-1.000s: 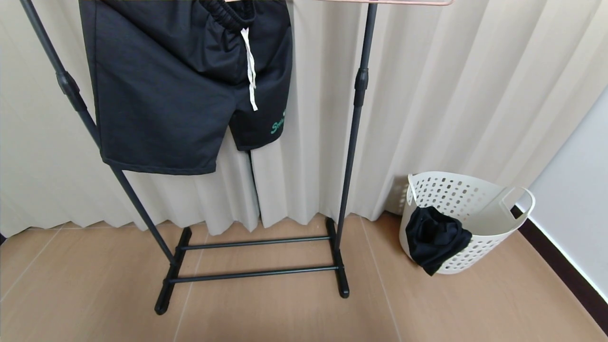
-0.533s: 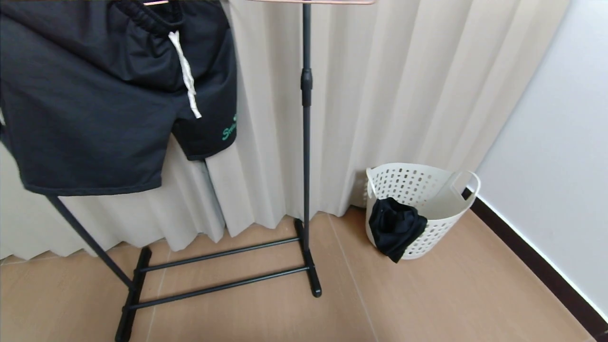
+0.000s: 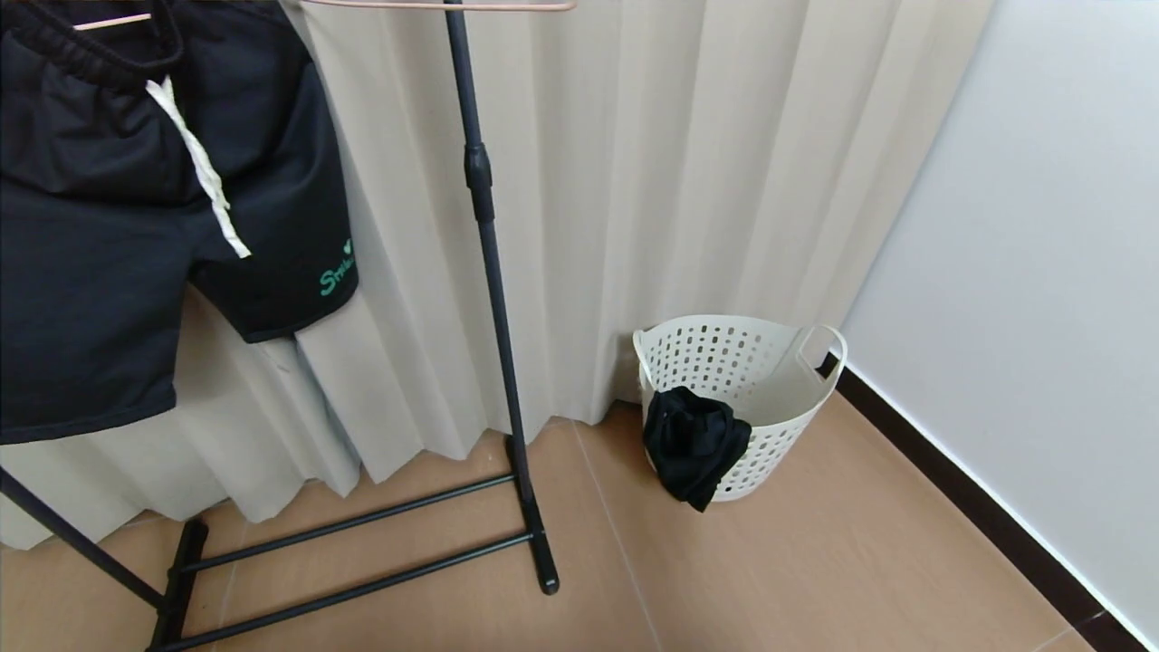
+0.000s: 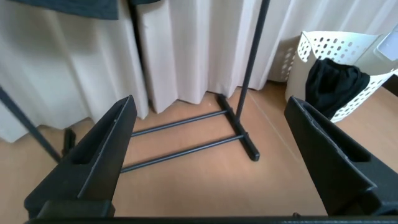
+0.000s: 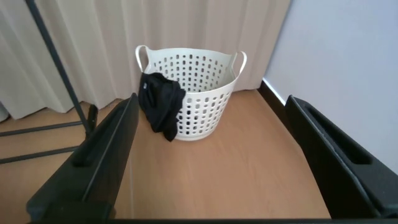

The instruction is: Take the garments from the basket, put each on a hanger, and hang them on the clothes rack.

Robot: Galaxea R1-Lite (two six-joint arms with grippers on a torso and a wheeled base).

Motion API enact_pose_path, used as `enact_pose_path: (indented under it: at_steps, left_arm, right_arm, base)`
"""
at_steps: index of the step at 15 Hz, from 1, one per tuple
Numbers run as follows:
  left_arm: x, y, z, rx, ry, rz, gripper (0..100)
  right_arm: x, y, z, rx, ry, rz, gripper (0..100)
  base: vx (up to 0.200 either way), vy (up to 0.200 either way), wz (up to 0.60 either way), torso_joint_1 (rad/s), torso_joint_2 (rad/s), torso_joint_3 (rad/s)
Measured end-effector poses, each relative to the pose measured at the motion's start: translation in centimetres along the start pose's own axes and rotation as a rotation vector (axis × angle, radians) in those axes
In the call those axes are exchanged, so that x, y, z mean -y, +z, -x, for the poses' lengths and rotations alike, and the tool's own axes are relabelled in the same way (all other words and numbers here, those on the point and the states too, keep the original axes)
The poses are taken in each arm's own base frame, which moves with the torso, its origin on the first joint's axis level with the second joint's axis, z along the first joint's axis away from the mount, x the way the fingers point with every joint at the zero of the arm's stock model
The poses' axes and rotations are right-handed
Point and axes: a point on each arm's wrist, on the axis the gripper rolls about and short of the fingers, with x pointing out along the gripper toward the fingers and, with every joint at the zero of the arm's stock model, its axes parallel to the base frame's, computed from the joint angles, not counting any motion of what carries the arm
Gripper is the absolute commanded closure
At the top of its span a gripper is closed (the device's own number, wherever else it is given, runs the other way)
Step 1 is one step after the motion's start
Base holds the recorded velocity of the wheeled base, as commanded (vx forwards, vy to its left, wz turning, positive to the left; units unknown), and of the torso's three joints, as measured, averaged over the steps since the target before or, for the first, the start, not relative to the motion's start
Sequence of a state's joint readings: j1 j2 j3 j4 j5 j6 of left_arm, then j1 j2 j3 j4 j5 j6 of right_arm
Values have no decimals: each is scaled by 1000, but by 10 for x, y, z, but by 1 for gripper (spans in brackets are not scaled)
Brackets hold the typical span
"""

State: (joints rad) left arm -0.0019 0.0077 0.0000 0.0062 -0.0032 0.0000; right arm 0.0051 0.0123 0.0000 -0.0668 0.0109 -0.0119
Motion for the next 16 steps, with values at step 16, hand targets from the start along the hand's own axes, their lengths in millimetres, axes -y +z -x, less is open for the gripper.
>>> enact_pose_path:
  at_steps: [16]
  left_arm:
    - [0,0,0,0,-1,0,0]
  right_arm:
    - [0,0,0,-1,0,0,0]
  base:
    - [50,0,0,2,0,1]
